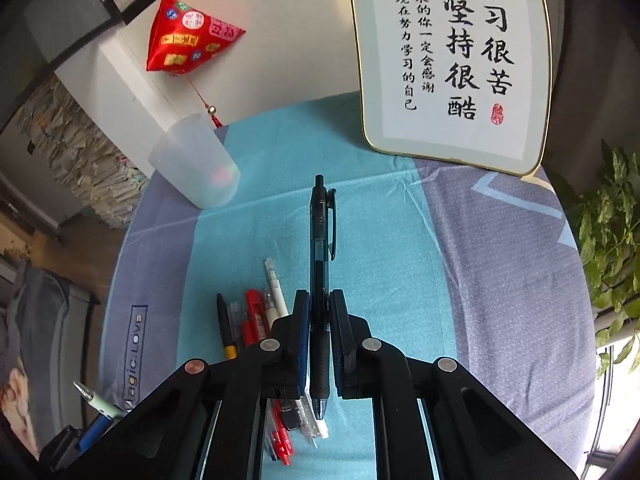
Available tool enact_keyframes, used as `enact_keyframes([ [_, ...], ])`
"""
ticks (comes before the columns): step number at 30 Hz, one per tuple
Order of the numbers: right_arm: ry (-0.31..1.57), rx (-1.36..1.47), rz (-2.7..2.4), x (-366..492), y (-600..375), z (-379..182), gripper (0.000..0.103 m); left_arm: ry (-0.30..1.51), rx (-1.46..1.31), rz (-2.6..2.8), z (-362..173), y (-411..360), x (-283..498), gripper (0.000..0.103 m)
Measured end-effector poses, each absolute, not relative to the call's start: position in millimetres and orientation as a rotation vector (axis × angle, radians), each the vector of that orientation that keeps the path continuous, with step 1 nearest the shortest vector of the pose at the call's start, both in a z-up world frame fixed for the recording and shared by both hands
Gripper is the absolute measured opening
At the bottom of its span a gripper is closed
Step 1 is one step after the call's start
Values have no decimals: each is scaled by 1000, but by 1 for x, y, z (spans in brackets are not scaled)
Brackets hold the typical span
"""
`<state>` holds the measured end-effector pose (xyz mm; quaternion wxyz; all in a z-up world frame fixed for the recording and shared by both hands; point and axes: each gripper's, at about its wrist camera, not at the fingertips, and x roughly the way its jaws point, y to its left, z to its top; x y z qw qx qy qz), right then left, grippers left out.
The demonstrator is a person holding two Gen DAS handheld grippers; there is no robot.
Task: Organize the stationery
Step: 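Lift the pale green pen with the left gripper while the right lifts the black pen, then lower both held pens into the clear cup and open both grippers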
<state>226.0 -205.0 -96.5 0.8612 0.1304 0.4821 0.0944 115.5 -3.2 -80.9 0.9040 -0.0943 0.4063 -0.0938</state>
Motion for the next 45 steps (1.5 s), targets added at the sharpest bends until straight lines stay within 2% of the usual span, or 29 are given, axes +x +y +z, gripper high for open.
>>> enact_keyframes([
  [13, 833, 255, 259, 206, -180, -46, 11, 704, -128, -179, -21, 5, 114, 9],
  [17, 755, 392, 246, 201, -190, -35, 11, 645, -111, -166, -3, 7, 119, 9],
  [25, 567, 355, 263, 186, -179, -10, 11, 614, -185, -139, 8, 28, 157, 9],
  [30, 519, 339, 304, 183, -164, -3, 11, 591, -154, -103, 12, 35, 179, 9],
  [36, 462, 318, 359, 194, -146, 18, 11, 626, -217, -143, 19, 50, 210, 9],
  [45, 419, 305, 425, 244, -127, 34, 11, 521, -186, -97, 42, 58, 238, 9],
])
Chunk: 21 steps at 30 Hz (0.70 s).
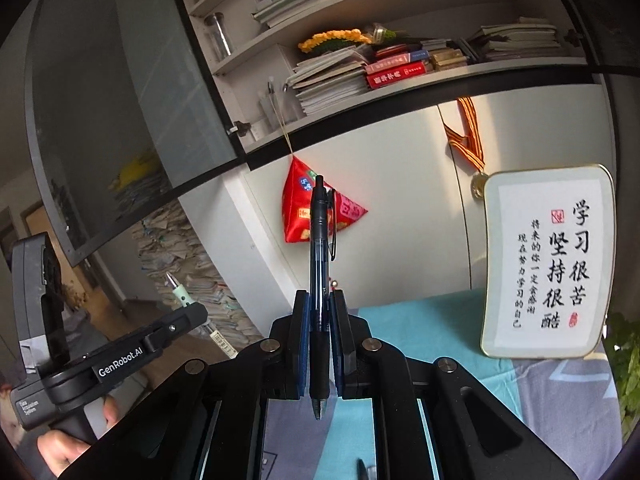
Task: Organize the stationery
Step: 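Lower both held pens into the clear cup and open both grippers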
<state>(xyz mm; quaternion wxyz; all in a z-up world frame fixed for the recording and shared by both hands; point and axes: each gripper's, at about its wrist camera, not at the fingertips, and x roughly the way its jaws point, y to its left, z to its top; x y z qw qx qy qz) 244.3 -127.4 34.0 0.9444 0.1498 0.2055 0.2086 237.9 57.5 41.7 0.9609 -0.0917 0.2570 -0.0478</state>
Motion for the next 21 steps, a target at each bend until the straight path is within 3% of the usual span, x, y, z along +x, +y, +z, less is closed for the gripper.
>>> enact_keyframes([
  [9, 394, 291, 503, 285, -105, 29, 11, 510, -241, -133, 28, 70, 276, 9],
  [21, 376, 313, 451, 346, -88, -51, 11, 477, -285, -142, -5, 66, 314, 9],
])
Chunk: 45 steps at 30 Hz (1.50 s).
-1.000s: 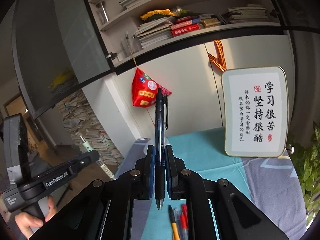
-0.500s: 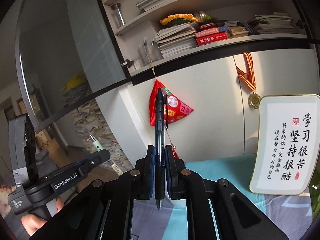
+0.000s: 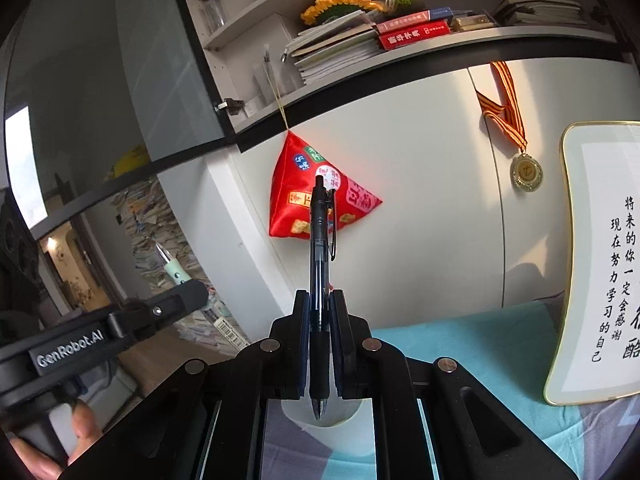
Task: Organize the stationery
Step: 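Lower both held pens into the clear cup and open both grippers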
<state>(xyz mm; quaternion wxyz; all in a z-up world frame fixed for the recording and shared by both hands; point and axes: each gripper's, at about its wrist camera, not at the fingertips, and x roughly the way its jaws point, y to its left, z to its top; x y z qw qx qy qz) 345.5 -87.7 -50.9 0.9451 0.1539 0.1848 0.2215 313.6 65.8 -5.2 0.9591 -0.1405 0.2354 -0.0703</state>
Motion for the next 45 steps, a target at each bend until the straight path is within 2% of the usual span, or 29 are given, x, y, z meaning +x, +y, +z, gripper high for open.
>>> enact_keyframes([
  [20, 420, 248, 385, 371, -67, -98, 11, 590, -244, -147, -33, 55, 337, 9],
  [30, 413, 234, 371, 366, -69, -93, 11, 644, -263, -158, -43, 56, 346, 9],
  [39, 495, 137, 370, 372, -62, -97, 11, 653, -266, -160, -44, 55, 345, 9],
  [42, 529, 87, 359, 372, -59, -95, 11, 667, -263, -172, -44, 54, 346, 12],
  [45, 554, 67, 357, 372, -60, -92, 11, 672, -255, -173, -43, 52, 345, 23],
])
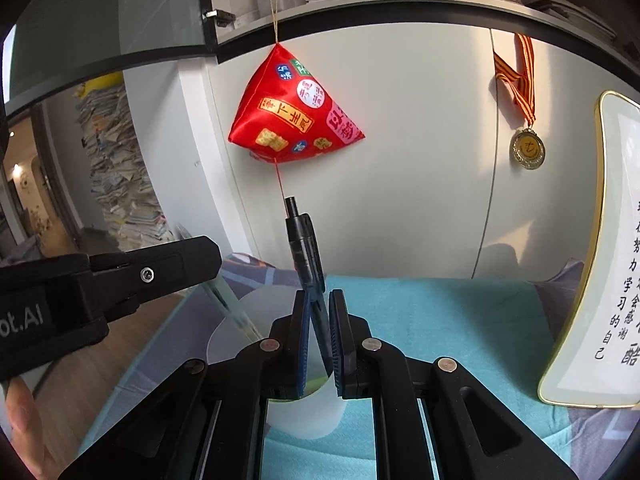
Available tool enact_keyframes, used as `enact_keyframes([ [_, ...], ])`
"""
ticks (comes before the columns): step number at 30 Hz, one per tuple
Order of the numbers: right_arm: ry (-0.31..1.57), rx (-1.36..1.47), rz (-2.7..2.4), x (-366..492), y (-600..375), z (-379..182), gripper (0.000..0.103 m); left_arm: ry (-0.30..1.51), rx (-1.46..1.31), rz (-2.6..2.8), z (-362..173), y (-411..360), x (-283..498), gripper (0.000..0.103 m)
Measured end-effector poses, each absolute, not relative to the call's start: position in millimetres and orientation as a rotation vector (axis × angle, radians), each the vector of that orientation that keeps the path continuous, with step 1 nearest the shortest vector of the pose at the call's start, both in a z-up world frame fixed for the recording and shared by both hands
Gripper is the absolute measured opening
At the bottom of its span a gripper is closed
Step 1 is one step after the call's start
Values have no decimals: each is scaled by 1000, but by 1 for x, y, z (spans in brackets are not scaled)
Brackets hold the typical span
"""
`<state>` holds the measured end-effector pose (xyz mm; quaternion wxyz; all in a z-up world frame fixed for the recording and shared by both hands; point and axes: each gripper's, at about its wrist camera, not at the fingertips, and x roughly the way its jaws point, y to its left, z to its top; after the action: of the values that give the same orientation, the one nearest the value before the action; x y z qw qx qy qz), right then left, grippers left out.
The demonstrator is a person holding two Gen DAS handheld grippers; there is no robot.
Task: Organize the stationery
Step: 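Lower both held pens into the clear cup and open both grippers, then withdraw both grippers from the cup back toward the remaining pens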
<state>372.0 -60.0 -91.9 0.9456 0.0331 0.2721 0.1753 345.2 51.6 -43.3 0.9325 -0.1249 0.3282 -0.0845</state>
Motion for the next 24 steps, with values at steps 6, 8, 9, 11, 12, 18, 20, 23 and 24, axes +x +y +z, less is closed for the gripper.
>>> enact_keyframes([
  [6, 523, 108, 376, 364, -68, -77, 11, 663, -251, -176, -41, 51, 342, 31],
  [8, 507, 114, 370, 360, -71, -70, 11, 659, -251, -176, -39, 51, 341, 33],
  [9, 502, 119, 371, 359, -73, -67, 11, 657, -250, -176, -38, 51, 340, 33],
  [11, 492, 130, 372, 355, -77, -59, 11, 647, -248, -175, -35, 52, 338, 33],
  [12, 485, 132, 370, 353, -80, -56, 11, 640, -245, -172, -33, 52, 336, 33],
  [18, 504, 119, 359, 345, -92, -38, 11, 604, -233, -159, -21, 51, 325, 45],
  [20, 530, 135, 364, 343, -98, -32, 14, 598, -228, -163, -17, 50, 322, 46],
  [23, 566, 131, 359, 331, -105, -20, 38, 576, -192, -140, -11, 47, 315, 54],
  [24, 559, 122, 347, 323, -107, -15, 48, 568, -174, -128, -9, 46, 311, 56],
])
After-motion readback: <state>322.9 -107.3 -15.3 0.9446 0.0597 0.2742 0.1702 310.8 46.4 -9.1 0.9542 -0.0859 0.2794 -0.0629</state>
